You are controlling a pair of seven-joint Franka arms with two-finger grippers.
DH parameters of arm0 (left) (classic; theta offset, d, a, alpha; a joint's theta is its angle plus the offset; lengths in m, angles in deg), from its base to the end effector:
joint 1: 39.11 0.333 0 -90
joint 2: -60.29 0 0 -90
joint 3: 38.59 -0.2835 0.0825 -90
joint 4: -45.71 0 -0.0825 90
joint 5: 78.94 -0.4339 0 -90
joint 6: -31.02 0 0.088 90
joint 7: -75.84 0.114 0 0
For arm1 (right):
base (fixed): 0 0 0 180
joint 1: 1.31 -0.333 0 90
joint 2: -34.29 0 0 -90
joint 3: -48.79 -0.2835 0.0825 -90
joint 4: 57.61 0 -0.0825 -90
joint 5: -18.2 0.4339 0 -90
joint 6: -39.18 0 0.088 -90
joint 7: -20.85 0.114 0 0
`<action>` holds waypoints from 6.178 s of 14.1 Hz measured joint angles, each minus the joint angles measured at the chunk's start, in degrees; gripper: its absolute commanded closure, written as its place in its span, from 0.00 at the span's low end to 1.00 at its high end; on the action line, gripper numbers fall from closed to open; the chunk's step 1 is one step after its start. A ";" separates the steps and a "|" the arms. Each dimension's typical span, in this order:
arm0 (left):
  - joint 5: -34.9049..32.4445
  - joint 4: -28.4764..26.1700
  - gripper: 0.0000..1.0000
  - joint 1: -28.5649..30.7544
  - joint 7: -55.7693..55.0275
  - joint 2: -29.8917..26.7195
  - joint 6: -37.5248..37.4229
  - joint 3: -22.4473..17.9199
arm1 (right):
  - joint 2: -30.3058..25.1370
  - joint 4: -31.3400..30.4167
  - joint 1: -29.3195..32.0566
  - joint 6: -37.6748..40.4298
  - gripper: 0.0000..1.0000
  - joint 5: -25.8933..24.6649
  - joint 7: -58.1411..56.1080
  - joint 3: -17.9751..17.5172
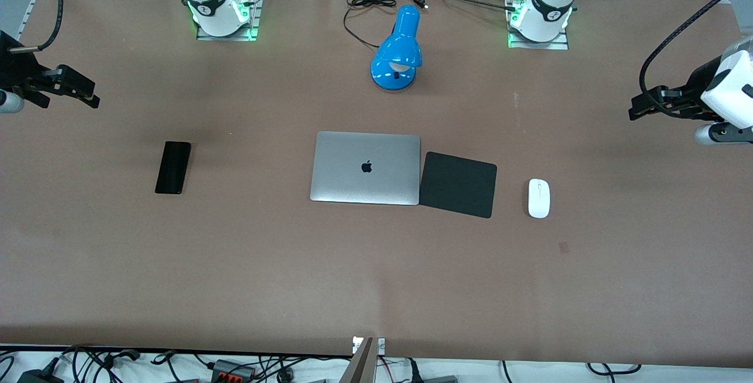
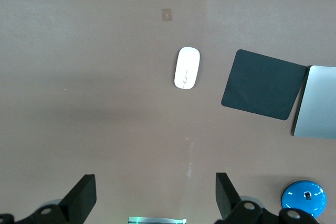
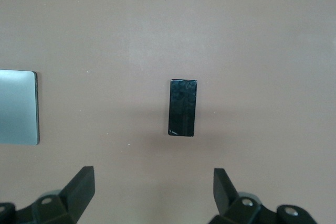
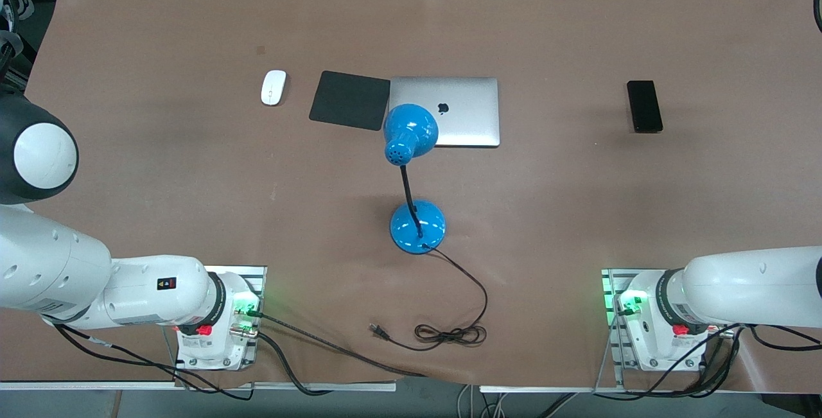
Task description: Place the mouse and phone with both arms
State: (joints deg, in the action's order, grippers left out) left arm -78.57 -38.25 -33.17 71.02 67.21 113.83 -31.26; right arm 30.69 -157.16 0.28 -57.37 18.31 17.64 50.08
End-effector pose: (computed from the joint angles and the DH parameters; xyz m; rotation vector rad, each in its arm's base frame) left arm 0.6220 -0.0119 0.5557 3.1182 0.0926 -0.2200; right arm 0.5931 -0.0299 0.5451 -3.1388 -0.0088 -0.0167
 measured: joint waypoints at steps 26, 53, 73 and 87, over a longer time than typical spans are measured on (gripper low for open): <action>-2.04 -7.36 0.00 -6.10 -0.42 26.28 33.98 0.21 | 16.06 -13.79 0.99 -21.43 0.00 -2.92 0.66 0.20; -2.64 -23.42 0.18 -4.67 5.24 27.56 53.07 0.07 | 33.02 -19.08 4.38 -39.47 0.01 -0.29 1.13 0.11; -2.64 -22.70 0.45 -5.74 4.87 26.98 51.80 1.40 | 28.64 -10.06 -9.19 -25.28 0.82 -0.14 8.20 -1.87; -2.64 -17.97 0.47 -17.03 -15.11 29.29 43.60 5.61 | 37.30 -10.11 -25.23 -36.72 0.82 6.26 32.84 -2.00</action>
State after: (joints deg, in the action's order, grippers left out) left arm -81.21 -56.22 -50.19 55.91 96.50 157.43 -25.66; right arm 67.99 -167.27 -24.95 -94.09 24.57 50.49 48.08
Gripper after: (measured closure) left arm 0.374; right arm 0.203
